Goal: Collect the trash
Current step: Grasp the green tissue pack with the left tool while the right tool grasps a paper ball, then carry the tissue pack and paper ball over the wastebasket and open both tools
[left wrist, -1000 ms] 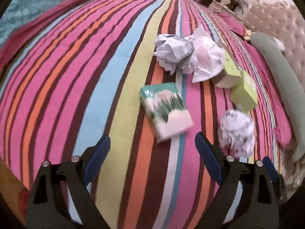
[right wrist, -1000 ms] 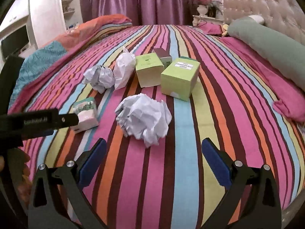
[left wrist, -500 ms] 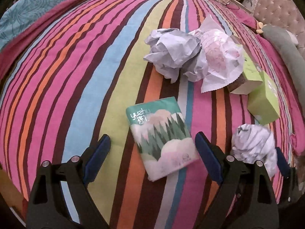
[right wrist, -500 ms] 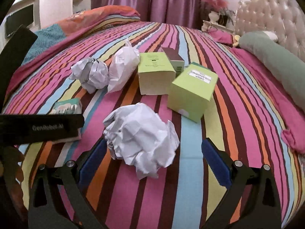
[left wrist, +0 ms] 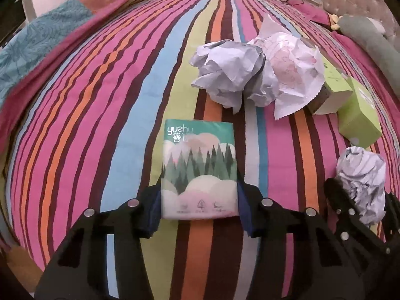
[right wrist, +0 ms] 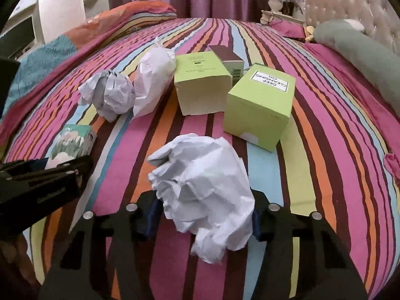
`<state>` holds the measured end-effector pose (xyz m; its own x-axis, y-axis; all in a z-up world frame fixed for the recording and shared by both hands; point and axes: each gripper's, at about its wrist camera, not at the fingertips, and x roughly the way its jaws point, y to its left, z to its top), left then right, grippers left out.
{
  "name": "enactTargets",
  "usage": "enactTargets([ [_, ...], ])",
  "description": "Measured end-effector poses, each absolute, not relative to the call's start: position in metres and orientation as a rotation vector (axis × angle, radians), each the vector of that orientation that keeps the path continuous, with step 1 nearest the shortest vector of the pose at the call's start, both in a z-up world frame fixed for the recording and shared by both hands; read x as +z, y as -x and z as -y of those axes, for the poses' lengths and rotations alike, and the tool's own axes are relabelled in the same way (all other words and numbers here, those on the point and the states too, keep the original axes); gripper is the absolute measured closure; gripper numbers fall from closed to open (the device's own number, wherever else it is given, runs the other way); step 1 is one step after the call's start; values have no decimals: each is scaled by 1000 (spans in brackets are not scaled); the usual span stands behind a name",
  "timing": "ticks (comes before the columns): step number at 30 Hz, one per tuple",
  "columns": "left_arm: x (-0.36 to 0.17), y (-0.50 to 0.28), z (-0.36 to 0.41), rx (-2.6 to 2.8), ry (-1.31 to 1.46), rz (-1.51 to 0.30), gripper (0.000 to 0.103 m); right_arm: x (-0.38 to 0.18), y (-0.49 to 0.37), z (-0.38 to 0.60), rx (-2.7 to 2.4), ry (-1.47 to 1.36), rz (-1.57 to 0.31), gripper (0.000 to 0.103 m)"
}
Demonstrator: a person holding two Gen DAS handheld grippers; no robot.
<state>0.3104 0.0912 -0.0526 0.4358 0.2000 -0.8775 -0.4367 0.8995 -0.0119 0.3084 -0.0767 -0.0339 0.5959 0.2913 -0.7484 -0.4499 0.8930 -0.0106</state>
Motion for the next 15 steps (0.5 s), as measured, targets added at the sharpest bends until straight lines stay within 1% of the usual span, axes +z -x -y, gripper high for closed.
enactTargets([
  [15,-38,-282,-91,338,292,-1020,54,-8,-291,102,411,100,-855,51],
])
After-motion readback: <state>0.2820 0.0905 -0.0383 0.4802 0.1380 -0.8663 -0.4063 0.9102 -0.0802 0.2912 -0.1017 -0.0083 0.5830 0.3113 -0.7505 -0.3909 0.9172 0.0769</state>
